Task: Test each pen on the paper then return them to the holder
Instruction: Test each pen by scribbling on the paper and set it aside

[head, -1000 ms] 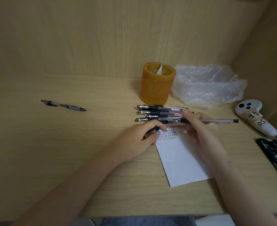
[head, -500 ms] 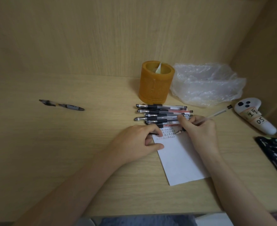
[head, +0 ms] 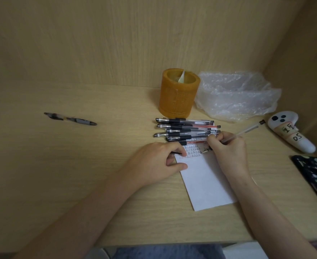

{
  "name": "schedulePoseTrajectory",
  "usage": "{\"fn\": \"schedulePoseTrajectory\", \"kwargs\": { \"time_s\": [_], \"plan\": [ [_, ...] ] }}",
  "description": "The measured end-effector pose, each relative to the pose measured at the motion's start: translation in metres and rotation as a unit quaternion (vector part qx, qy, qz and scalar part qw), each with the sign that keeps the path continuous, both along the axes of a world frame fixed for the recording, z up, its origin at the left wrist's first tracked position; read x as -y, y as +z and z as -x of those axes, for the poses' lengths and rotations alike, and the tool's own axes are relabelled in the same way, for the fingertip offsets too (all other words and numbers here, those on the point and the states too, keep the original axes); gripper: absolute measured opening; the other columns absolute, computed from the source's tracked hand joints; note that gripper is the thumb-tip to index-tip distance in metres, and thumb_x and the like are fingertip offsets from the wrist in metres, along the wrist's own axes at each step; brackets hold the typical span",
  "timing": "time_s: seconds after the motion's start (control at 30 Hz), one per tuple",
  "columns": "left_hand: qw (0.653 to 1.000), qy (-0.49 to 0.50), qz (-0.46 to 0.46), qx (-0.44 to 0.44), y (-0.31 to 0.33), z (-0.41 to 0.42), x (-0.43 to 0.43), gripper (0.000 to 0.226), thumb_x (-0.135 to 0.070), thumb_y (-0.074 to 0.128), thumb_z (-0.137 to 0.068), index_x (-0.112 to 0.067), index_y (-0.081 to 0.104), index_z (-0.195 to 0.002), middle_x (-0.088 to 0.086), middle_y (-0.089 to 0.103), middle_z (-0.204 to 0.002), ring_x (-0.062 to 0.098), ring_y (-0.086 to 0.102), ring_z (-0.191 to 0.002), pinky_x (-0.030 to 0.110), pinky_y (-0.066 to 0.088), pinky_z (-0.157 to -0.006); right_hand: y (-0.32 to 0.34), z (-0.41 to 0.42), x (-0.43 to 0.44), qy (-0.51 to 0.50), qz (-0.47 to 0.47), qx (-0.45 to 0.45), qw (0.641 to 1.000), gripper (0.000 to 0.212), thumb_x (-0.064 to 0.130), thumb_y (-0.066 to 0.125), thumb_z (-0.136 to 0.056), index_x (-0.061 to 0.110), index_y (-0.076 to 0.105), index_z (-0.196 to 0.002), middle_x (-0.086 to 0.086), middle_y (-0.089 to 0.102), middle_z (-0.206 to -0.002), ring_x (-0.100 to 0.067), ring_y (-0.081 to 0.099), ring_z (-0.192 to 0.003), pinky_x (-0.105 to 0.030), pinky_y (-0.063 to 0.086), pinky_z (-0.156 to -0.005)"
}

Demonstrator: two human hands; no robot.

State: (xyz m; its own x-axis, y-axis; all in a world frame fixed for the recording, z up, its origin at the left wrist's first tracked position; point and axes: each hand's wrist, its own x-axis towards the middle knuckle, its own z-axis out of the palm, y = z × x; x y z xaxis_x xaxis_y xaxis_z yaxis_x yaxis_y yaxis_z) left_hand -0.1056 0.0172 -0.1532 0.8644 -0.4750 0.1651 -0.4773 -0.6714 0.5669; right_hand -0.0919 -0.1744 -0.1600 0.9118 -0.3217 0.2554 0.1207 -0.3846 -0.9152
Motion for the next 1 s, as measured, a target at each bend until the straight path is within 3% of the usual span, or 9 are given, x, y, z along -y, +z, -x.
{"fn": "schedulePoseTrajectory", "kwargs": {
  "time_s": [0.4,0.83,1.0],
  "plan": [
    [1.000,0.002,0.000,-0.004,0.0005,0.0003,0.0001,0.022,-0.044,0.063,-0.080,-0.036,0.058,-0.100,-0.011,0.047,-0.055,0.005,0.050,-0.057,0.029,0.046,-0.066,-0.0013,0.0002,-0.0007,0.002,0.035,0.004,0.999,0.026,0.005,0.062,-0.080,-0.008,0.053,-0.059,-0.013,0.048,-0.053,-0.009,0.036,-0.049,-0.021,0.027,-0.045],
    [1.000,0.000,0.002,-0.012,0.0003,-0.0003,-0.0006,0.022,-0.044,0.063,-0.080,-0.036,0.058,-0.101,-0.012,0.046,-0.054,0.004,0.048,-0.055,0.029,0.046,-0.064,-0.0015,-0.0001,0.0000,0.003,0.025,0.001,1.000,0.028,0.003,0.061,-0.080,0.003,0.053,-0.053,0.002,0.043,-0.044,-0.004,0.034,-0.040,-0.015,0.026,-0.041],
    [1.000,0.001,0.005,-0.012,0.0008,-0.0001,-0.0001,0.022,-0.043,0.064,-0.081,-0.035,0.058,-0.101,-0.011,0.046,-0.054,0.004,0.048,-0.055,0.028,0.046,-0.064,0.0000,0.0013,-0.0006,0.010,0.035,-0.002,0.999,0.027,0.002,0.062,-0.079,0.000,0.054,-0.054,-0.008,0.046,-0.049,-0.006,0.034,-0.044,-0.016,0.025,-0.040]
  ]
}}
